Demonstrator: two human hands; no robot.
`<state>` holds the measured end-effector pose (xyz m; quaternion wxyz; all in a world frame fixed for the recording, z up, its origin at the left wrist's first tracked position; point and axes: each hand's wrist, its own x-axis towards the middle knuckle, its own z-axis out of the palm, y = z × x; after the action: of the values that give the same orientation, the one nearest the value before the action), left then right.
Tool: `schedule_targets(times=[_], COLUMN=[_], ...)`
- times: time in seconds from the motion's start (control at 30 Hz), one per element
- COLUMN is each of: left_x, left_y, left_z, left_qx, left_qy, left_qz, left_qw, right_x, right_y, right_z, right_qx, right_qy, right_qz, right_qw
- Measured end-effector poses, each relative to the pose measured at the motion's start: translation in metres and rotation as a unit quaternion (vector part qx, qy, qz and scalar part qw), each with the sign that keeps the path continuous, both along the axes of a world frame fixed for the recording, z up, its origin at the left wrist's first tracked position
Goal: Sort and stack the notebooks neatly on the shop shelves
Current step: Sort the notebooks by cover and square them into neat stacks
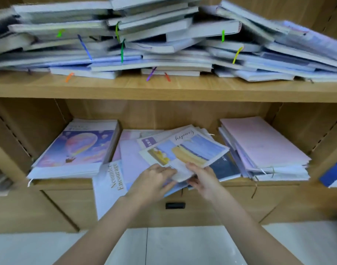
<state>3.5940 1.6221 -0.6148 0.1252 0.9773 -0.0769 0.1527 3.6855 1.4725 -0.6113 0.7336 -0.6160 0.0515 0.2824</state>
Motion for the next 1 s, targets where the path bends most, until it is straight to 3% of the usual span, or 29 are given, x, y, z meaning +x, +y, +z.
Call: schedule_targets(times=[0.1, 0.2, 0.3, 0.43, 0.57, 0.67, 0.83, 1.0], left_x=[-0.007, 0.001, 0.023, 0.054, 0.065, 0.066, 0.072, 0.081], left_y=[0.001, 0.021, 0.017, 0.002, 0.009, 0.014, 0.015, 0.018], left_z=[0.0, -0.004, 0.002, 0.018, 0.035, 0.03, 0.031, 0.028], left_qx=[-0.092, -0.217, -0.442, -0.582, -0.706, -0.72, -0.689, -0.699], left_qy=[-0.008, -0.023, 0.064, 0.069, 0.044, 0.033, 0.061, 0.011], left_qz=[0.022, 0.16, 0.276, 0.33, 0.363, 0.358, 0.343, 0.338], left_qw=[0.995, 0.963, 0.851, 0.74, 0.607, 0.593, 0.636, 0.629], right_x=[0.014, 0.037, 0.042, 0.037, 0.037, 0.037, 0.039, 0.036], right_y=[-0.022, -0.061, -0.084, -0.095, -0.106, -0.113, -0.121, -0.125], right_z=[0.007, 0.021, 0.028, 0.033, 0.033, 0.031, 0.036, 0.042], right_qx=[-0.102, -0.161, -0.112, -0.104, -0.108, -0.106, -0.105, -0.11], right_qy=[-0.073, -0.128, -0.103, -0.134, -0.138, -0.139, -0.141, -0.15], right_qz=[-0.07, -0.118, -0.046, -0.041, -0.071, -0.07, -0.071, -0.062], right_qw=[0.99, 0.971, 0.987, 0.985, 0.982, 0.982, 0.982, 0.981])
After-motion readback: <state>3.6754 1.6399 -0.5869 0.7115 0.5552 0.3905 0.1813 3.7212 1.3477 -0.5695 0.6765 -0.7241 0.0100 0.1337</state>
